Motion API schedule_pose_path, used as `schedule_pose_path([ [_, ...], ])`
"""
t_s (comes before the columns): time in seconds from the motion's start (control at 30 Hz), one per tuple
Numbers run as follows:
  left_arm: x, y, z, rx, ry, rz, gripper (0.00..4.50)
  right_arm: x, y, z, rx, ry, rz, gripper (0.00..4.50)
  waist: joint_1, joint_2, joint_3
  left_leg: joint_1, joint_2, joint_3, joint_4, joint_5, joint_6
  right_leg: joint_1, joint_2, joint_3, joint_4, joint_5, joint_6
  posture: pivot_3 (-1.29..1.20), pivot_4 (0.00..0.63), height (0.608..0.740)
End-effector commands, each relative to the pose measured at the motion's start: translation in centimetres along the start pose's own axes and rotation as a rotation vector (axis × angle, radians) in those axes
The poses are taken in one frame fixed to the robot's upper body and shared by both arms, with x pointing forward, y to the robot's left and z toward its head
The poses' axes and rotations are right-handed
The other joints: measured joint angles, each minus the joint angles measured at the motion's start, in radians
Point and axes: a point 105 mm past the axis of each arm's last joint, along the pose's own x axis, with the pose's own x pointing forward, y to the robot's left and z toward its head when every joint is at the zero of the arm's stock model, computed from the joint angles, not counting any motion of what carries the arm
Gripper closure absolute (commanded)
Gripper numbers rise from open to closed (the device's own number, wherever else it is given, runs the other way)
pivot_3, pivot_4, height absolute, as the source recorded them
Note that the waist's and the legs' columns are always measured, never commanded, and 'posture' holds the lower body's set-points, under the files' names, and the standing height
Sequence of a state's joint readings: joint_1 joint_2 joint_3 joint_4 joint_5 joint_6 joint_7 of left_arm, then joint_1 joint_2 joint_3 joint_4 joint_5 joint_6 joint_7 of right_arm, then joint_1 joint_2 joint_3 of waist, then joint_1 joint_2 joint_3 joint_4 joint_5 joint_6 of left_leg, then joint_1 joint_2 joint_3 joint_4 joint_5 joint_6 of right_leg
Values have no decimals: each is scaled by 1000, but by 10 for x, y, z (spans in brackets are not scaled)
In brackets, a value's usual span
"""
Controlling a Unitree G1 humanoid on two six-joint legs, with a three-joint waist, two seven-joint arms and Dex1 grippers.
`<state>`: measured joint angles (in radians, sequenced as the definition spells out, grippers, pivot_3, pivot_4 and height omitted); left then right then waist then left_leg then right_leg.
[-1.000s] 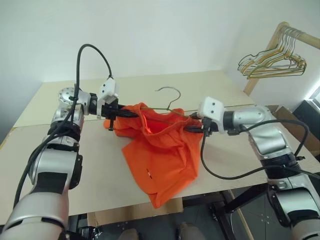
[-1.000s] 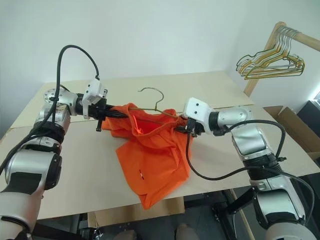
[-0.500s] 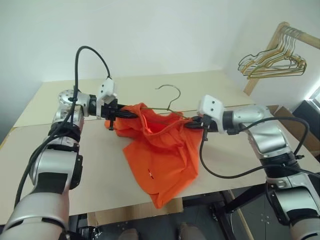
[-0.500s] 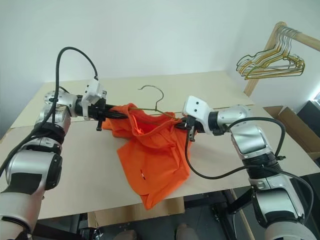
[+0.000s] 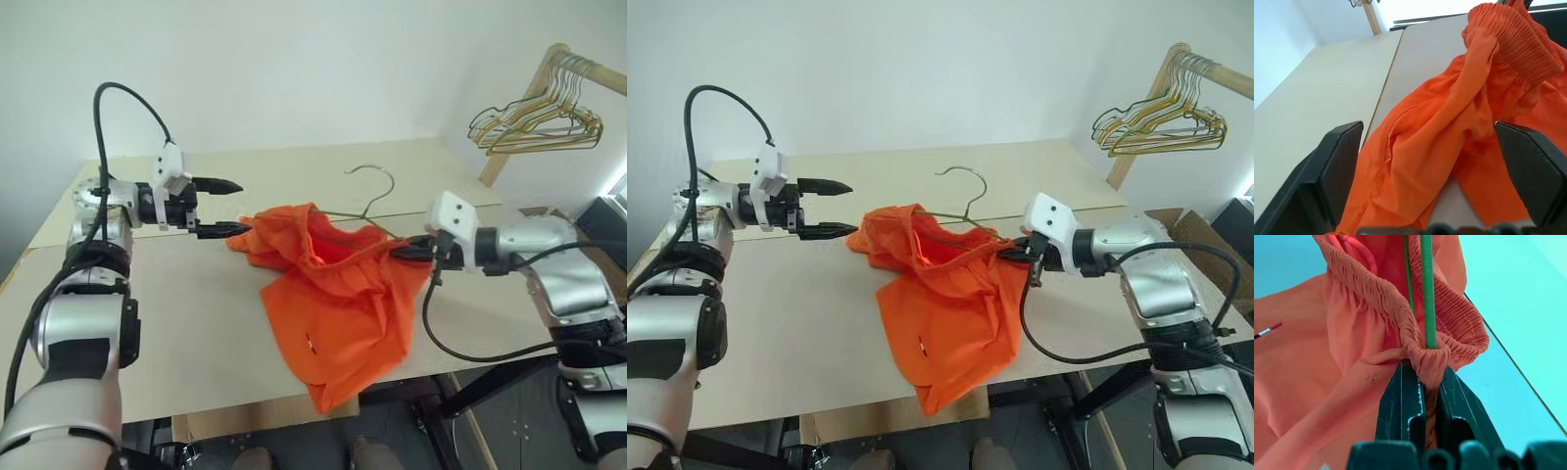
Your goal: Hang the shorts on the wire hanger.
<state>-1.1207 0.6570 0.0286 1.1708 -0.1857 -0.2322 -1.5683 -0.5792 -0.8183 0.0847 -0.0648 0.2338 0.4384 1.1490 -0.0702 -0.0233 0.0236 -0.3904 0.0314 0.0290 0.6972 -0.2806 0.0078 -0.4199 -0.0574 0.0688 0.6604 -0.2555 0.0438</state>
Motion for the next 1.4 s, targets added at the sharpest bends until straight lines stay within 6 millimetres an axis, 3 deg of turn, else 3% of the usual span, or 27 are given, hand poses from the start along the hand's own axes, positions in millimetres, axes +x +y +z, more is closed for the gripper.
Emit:
schedule_pose_path([
  [0.03, 1, 4, 11, 4, -69, 31, 0, -23, -8, 18, -62, -44, -37, 4481, 0, 0, 0, 0, 0, 0, 0, 0, 0, 0, 0, 0, -1, 0, 0, -79, 0, 740],
  [0.27, 9, -4, 13, -12, -63, -60, 0, -33, -9, 17, -20, -40, -31, 4481, -7, 0, 0, 1, 0, 0, 0, 0, 0, 0, 0, 0, -3, 0, 0, -89, 0, 740],
  [0.43, 7, 2, 22, -12, -135, -6, 0, -62, -41, 14, 191, -24, -217, 4482, -20, 0, 0, 1, 0, 0, 0, 0, 0, 0, 0, 0, -3, 0, 0, -110, 0, 740],
  [0.6, 8, -4, 28, 1, -191, -31, 0, -89, -43, -3, 359, 71, -347, 4482, -23, 0, 0, -1, 0, 0, 0, 0, 0, 0, -1, 0, -3, 0, 0, -117, 0, 740],
  [0.77, 11, -13, 39, -2, -271, -38, 0, -118, -47, -20, 612, 106, -579, 4482, -32, 1, -1, 1, 0, 0, 0, 0, 0, 0, -1, 1, -2, 0, 0, -154, 0, 740],
  [1.0, 22, -25, 51, -30, -370, -27, 0, -152, -58, -47, 754, 258, -878, 4482, -57, 5, -3, 1, 0, 0, 0, 0, 0, 1, -2, 1, -3, 0, 0, -195, 0, 740],
  [1.1, 27, -29, 51, -44, -398, 5, 0, -165, -62, -62, 760, 414, -1045, 4482, -66, 7, -4, 1, 0, -2, -1, 0, 0, 0, -2, 2, -3, 0, 0, -211, 0, 740],
  [1.3, 32, -35, 54, -89, -466, 32, 0, -190, -77, -66, 941, 356, -1355, 4482, -104, 8, -5, 3, 0, -5, -1, 0, 0, 2, -2, 4, -3, 0, 0, -216, 0, 740],
  [1.4, 31, -41, 58, -95, -503, 16, 0, -192, -83, -68, 979, 339, -1481, 4482, -117, 8, -5, 3, 0, -6, -2, 0, 0, 1, -2, 4, -2, 0, 0, -213, 0, 740],
])
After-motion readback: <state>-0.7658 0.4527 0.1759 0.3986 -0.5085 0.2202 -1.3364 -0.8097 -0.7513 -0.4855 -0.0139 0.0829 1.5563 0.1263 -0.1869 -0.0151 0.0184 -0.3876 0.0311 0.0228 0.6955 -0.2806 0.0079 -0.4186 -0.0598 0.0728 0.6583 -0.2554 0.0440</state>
